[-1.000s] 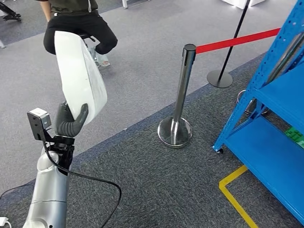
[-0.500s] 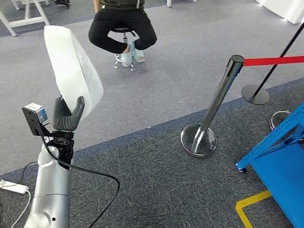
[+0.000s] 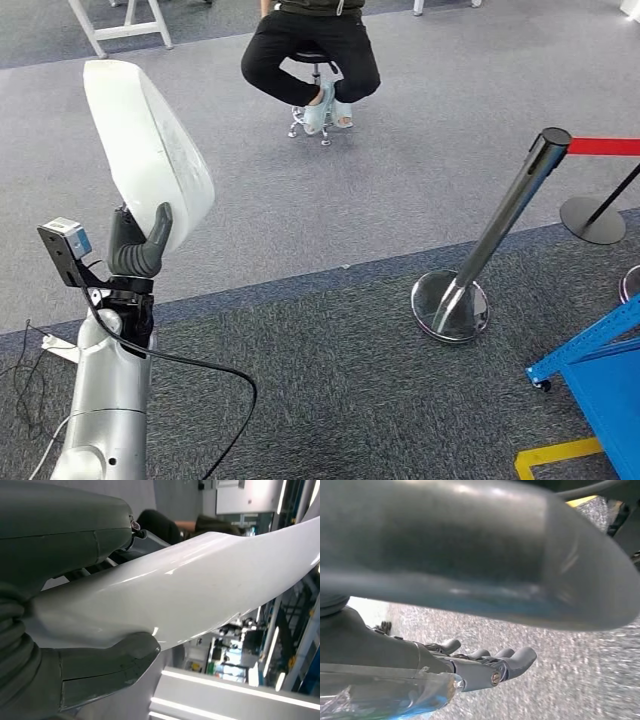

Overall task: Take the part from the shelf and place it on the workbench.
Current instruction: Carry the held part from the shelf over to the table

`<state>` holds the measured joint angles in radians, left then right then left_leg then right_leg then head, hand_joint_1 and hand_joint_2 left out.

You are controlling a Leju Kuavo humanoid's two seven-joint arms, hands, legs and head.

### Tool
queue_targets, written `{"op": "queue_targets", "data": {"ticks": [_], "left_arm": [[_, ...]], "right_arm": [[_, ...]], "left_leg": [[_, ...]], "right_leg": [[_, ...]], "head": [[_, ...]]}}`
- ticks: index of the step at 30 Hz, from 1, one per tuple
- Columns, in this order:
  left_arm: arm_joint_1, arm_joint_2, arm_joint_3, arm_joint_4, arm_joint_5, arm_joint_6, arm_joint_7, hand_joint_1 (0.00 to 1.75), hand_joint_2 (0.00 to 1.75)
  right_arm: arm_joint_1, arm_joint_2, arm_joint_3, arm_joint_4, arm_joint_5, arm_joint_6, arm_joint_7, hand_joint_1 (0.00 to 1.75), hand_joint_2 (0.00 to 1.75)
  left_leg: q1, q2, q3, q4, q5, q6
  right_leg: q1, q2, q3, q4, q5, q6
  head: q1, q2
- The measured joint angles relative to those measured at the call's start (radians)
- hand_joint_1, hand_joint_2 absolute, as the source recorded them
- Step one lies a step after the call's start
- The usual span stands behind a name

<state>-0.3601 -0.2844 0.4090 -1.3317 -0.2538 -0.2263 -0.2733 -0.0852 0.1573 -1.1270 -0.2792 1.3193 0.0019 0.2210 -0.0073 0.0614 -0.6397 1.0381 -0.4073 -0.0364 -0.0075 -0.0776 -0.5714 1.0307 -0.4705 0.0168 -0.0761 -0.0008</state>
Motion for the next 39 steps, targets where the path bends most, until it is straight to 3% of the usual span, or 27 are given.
{"op": "queue_targets", "data": {"ticks": [2,5,6,7,9,10,11,12,13,14,15,17,19,21,23,25,26,28,29,30,32,34,36,37,39], "left_arm": [[-0.006,-0.002,0.002,0.002,-0.001,0.005,0.004,1.75,1.75],[-0.008,-0.003,0.003,0.002,-0.001,0.006,0.004,1.75,1.75],[-0.008,-0.002,0.006,0.003,-0.002,0.007,0.005,1.75,1.75],[-0.010,-0.002,0.009,0.004,-0.002,0.009,0.005,1.75,1.75],[-0.015,-0.004,0.017,0.006,-0.004,0.014,0.006,1.75,1.75],[-0.017,-0.007,0.018,0.007,-0.006,0.015,0.006,1.75,1.75],[-0.017,-0.009,0.019,0.009,-0.008,0.014,0.006,1.75,1.75],[-0.017,-0.010,0.019,0.011,-0.010,0.013,0.007,1.75,1.75],[-0.016,-0.011,0.021,0.013,-0.012,0.013,0.008,1.75,1.75],[-0.016,-0.011,0.021,0.014,-0.015,0.012,0.008,1.75,1.75],[-0.017,-0.012,0.022,0.014,-0.017,0.012,0.008,1.75,1.75],[-0.018,-0.013,0.021,0.015,-0.022,0.013,0.008,1.75,1.75],[-0.019,-0.015,0.020,0.015,-0.027,0.014,0.008,1.75,1.75],[-0.018,-0.014,0.020,0.015,-0.030,0.017,0.008,1.75,1.75],[-0.019,-0.012,0.021,0.015,-0.030,0.019,0.008,1.75,1.75],[-0.023,-0.012,0.021,0.015,-0.030,0.019,0.008,1.75,1.75],[-0.024,-0.013,0.021,0.015,-0.030,0.019,0.007,1.75,1.75],[-0.023,-0.014,0.023,0.015,-0.030,0.021,0.007,1.75,1.75],[-0.023,-0.013,0.024,0.015,-0.030,0.021,0.007,1.75,1.75],[-0.023,-0.013,0.024,0.015,-0.030,0.021,0.007,1.75,1.75],[-0.025,-0.014,0.024,0.015,-0.030,0.021,0.007,1.75,1.75],[-0.028,-0.017,0.023,0.015,-0.030,0.021,0.006,1.75,1.75],[-0.029,-0.018,0.024,0.014,-0.030,0.021,0.006,1.75,1.75],[-0.030,-0.018,0.025,0.014,-0.030,0.021,0.006,1.75,1.75],[-0.033,-0.020,0.027,0.013,-0.030,0.022,0.005,1.75,1.75]], "right_arm": [[0.000,0.000,-0.003,0.000,-0.003,0.001,0.000,0.00,0.00],[-0.001,0.000,-0.004,0.000,-0.004,0.001,0.000,0.00,0.00],[-0.001,0.001,-0.004,0.000,-0.005,0.001,0.000,0.00,0.00],[-0.002,0.002,-0.005,0.000,-0.007,0.001,-0.002,0.00,0.00],[-0.003,0.004,-0.009,0.001,-0.012,0.003,-0.004,0.00,0.00],[-0.002,0.005,-0.011,0.002,-0.014,0.004,-0.006,0.00,0.00],[-0.001,0.005,-0.013,0.003,-0.014,0.004,-0.005,0.00,0.00],[0.000,0.005,-0.014,0.003,-0.013,0.005,-0.004,0.00,0.00],[0.001,0.005,-0.016,0.004,-0.012,0.005,-0.003,0.00,0.00],[0.001,0.005,-0.017,0.004,-0.011,0.005,-0.002,0.00,0.00],[0.001,0.005,-0.018,0.004,-0.010,0.007,-0.002,0.00,0.00],[0.001,0.006,-0.020,0.006,-0.009,0.012,-0.003,0.00,0.00],[0.000,0.007,-0.021,0.008,-0.012,0.015,-0.003,0.00,0.00],[-0.001,0.009,-0.022,0.008,-0.014,0.016,-0.002,0.00,0.00],[-0.001,0.010,-0.024,0.009,-0.015,0.017,-0.002,0.00,0.00],[-0.001,0.011,-0.026,0.009,-0.016,0.018,-0.003,0.00,0.00],[0.000,0.011,-0.027,0.009,-0.013,0.019,-0.003,0.00,0.00],[0.002,0.010,-0.027,0.009,-0.005,0.019,-0.003,0.00,0.00],[0.001,0.010,-0.027,0.009,0.000,0.018,-0.003,0.00,0.00],[0.000,0.010,-0.027,0.009,0.002,0.018,-0.003,0.00,0.00],[-0.001,0.011,-0.027,0.009,0.005,0.018,-0.003,0.00,0.00],[-0.002,0.011,-0.027,0.009,0.006,0.018,-0.003,0.00,0.00],[-0.002,0.011,-0.027,0.009,0.006,0.018,-0.002,0.00,0.00],[-0.003,0.011,-0.027,0.009,0.006,0.018,-0.002,0.00,0.00],[-0.003,0.011,-0.027,0.009,0.006,0.018,-0.002,0.00,0.00]], "left_leg": [[-0.007,0.032,0.027,-0.049,0.005,0.006],[-0.006,0.022,0.025,-0.050,0.006,0.011],[-0.007,0.010,0.025,-0.051,0.007,0.015],[-0.005,-0.007,0.025,-0.054,0.008,0.022],[0.000,-0.046,0.028,-0.060,0.011,0.038],[0.002,-0.061,0.029,-0.061,0.012,0.043],[0.002,-0.075,0.029,-0.060,0.012,0.045],[0.002,-0.090,0.029,-0.060,0.011,0.046],[0.002,-0.106,0.030,-0.060,0.011,0.046],[0.002,-0.121,0.030,-0.059,0.011,0.045],[0.003,-0.135,0.031,-0.057,0.010,0.044],[0.005,-0.161,0.028,-0.048,0.007,0.036],[0.008,-0.184,0.019,-0.043,0.008,0.024],[0.013,-0.202,0.012,-0.046,0.014,0.012],[0.010,-0.170,-0.004,-0.021,-0.003,0.003],[0.007,-0.107,-0.055,0.082,-0.058,-0.005],[0.008,-0.087,-0.091,0.153,-0.088,-0.007],[0.010,-0.074,-0.135,0.238,-0.108,-0.010],[0.010,-0.071,-0.129,0.225,-0.091,-0.009],[0.009,-0.064,-0.101,0.173,-0.060,-0.008],[0.003,-0.017,-0.021,0.032,-0.004,-0.001],[-0.005,0.013,0.020,-0.042,0.010,0.007],[-0.007,-0.008,0.022,-0.051,0.009,0.017],[-0.005,-0.019,0.024,-0.054,0.010,0.023],[0.001,-0.043,0.029,-0.060,0.014,0.035]], "right_leg": [[0.006,-0.010,0.002,0.002,-0.005,0.006],[0.007,-0.015,0.003,0.000,-0.006,0.008],[0.006,-0.026,0.008,-0.003,-0.007,0.013],[0.005,-0.019,0.009,0.005,-0.017,0.019],[0.001,0.019,-0.019,0.079,-0.064,0.030],[0.000,0.052,-0.053,0.151,-0.098,0.032],[-0.001,0.067,-0.091,0.222,-0.124,0.033],[0.000,0.075,-0.122,0.273,-0.136,0.033],[0.000,0.078,-0.137,0.288,-0.127,0.032],[-0.001,0.081,-0.133,0.261,-0.098,0.031],[-0.003,0.090,-0.110,0.199,-0.057,0.031],[-0.013,0.142,-0.055,0.069,0.002,0.032],[-0.017,0.178,-0.031,0.017,0.014,0.028],[-0.014,0.161,-0.028,0.013,0.016,0.016],[-0.013,0.136,-0.024,0.007,0.019,0.003],[-0.010,0.107,-0.021,0.003,0.019,-0.007],[-0.008,0.092,-0.021,0.003,0.018,-0.009],[-0.005,0.062,-0.021,0.003,0.016,-0.011],[-0.005,0.048,-0.020,0.003,0.016,-0.012],[-0.004,0.036,-0.018,0.003,0.014,-0.011],[0.000,0.015,-0.013,0.004,0.009,-0.006],[0.006,-0.005,-0.006,0.003,0.003,0.004],[0.007,-0.027,0.002,-0.002,-0.002,0.014],[0.005,-0.027,0.004,0.001,-0.007,0.020],[0.002,0.011,-0.016,0.054,-0.041,0.029]], "head": [[0.001,0.000],[0.003,0.000],[0.004,0.000],[0.006,0.000],[0.012,0.000],[0.015,0.000],[0.016,0.000],[0.017,0.000],[0.017,0.000],[0.017,0.000],[0.017,0.000],[0.017,0.000],[0.017,0.000],[0.017,0.000],[0.012,0.000],[0.005,0.000],[0.003,0.000],[0.003,0.000],[0.003,0.000],[0.003,0.000],[0.003,0.000],[0.005,0.000],[0.007,0.000],[0.008,0.000],[0.012,0.000]]}}
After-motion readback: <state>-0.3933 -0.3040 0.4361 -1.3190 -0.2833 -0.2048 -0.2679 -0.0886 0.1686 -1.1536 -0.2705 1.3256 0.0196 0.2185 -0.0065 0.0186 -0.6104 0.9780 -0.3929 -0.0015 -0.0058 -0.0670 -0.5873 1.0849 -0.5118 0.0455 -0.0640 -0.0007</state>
